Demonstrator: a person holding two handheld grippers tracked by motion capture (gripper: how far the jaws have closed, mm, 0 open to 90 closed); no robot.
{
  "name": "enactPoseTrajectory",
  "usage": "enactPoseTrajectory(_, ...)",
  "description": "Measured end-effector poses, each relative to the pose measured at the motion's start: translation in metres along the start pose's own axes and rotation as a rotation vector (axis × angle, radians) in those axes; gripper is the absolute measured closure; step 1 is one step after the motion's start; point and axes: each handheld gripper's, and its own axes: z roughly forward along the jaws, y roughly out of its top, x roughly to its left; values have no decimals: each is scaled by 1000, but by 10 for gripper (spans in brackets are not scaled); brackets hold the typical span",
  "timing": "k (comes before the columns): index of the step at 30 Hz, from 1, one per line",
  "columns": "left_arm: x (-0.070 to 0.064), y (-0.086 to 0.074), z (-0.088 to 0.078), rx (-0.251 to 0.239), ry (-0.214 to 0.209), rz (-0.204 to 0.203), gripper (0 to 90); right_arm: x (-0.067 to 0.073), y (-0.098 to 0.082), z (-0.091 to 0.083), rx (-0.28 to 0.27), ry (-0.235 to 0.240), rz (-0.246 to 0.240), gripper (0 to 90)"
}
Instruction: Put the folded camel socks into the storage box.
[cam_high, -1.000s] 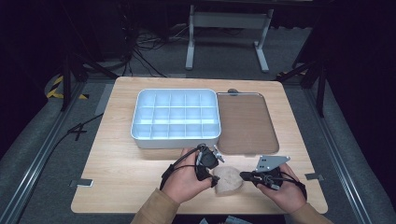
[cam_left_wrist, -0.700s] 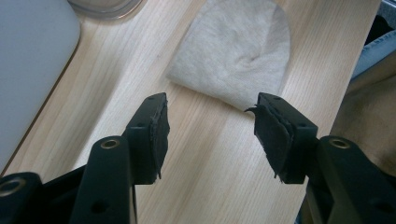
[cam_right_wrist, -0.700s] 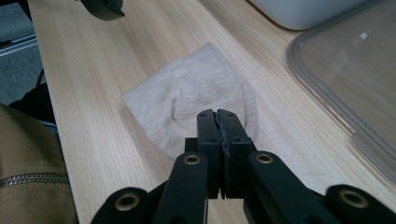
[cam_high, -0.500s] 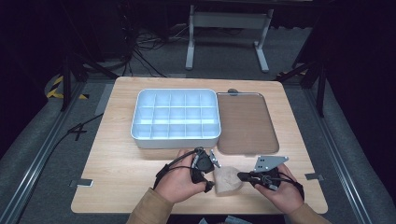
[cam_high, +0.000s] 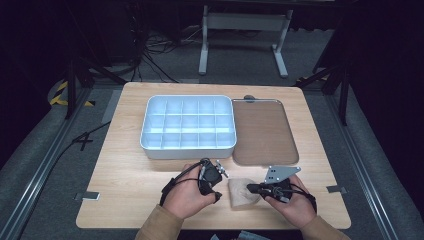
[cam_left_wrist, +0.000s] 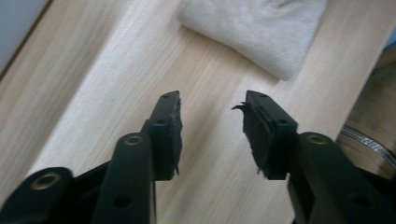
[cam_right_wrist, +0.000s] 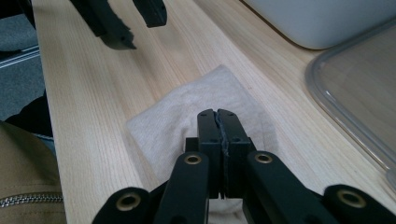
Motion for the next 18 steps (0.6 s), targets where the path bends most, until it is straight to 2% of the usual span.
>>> enactPoseTrajectory(1,1,-1,-1,-6,-4,-4,604,0,0,1,4,2,0,893)
enactPoseTrajectory(2,0,0,-3,25,8,-4,615,1,1,6,10,10,-1,892)
enactPoseTrajectory(6,0,0,-3,53,22,9,592,2,2,11,7,22,4,892)
enactPoseTrajectory(9,-1,-1,-2,56,23,14,573,0,0,16,22,30,25,892)
enactPoseTrajectory(12,-1,-1,0,54,18,18,560,-5,-5,24,64,36,49,892)
enactPoseTrajectory(14,-1,0,2,48,18,23,559,-8,-7,25,56,53,63,894)
enactPoseTrajectory(18,-3,2,5,50,14,33,591,-7,-7,25,58,49,38,895)
